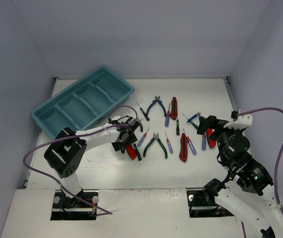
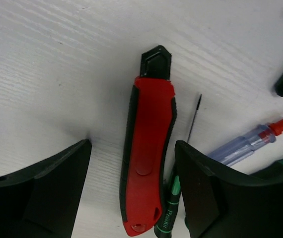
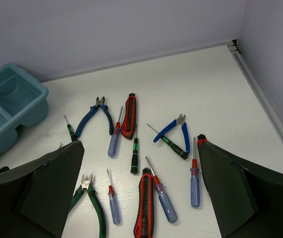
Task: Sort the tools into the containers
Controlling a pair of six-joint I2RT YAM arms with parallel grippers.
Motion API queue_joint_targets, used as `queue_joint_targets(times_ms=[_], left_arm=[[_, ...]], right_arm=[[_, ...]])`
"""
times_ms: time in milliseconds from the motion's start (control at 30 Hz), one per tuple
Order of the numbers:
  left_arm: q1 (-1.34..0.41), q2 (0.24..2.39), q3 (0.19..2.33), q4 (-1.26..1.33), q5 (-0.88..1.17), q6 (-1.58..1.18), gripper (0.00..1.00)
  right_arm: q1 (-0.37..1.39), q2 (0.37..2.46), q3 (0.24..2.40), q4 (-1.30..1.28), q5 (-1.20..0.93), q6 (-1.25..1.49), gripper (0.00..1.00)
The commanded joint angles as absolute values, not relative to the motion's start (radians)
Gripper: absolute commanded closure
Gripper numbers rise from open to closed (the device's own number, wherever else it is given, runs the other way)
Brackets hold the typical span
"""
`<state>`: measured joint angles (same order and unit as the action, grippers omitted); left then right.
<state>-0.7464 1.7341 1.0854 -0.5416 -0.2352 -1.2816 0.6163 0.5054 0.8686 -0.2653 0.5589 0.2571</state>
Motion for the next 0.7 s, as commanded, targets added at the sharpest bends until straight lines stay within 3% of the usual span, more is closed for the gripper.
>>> queue_joint_targets(times_ms=[0, 133, 333, 433, 667], left_arm=[[-0.753, 1.707, 1.069, -0.506, -0.252, -1.313, 0.41], [-0.755, 1.708, 1.048, -0.505, -0.250, -1.318, 0.53], [-0.755, 1.665, 1.033, -0.519, -0.249, -1.298, 0.93], [-0.753, 1.584, 1.074, -0.590, -0.276, -1.261, 0.98], [-0.661, 1.357, 1.303, -0.766, -0.389, -1.060, 0.98]], right_arm=[[0.620, 0.507, 0.866, -0.238, 0.544, 0.279, 0.00], [0.620, 0.505, 0.861, -0.250, 0.549, 0.279, 0.00], [0.620, 0.505, 0.863, -0.258, 0.555, 0.276, 0.00], [0.620, 0.507, 0.870, -0.262, 0.553, 0.268, 0.00], [0.620, 0.514, 0.898, -0.270, 0.542, 0.244, 0.00]])
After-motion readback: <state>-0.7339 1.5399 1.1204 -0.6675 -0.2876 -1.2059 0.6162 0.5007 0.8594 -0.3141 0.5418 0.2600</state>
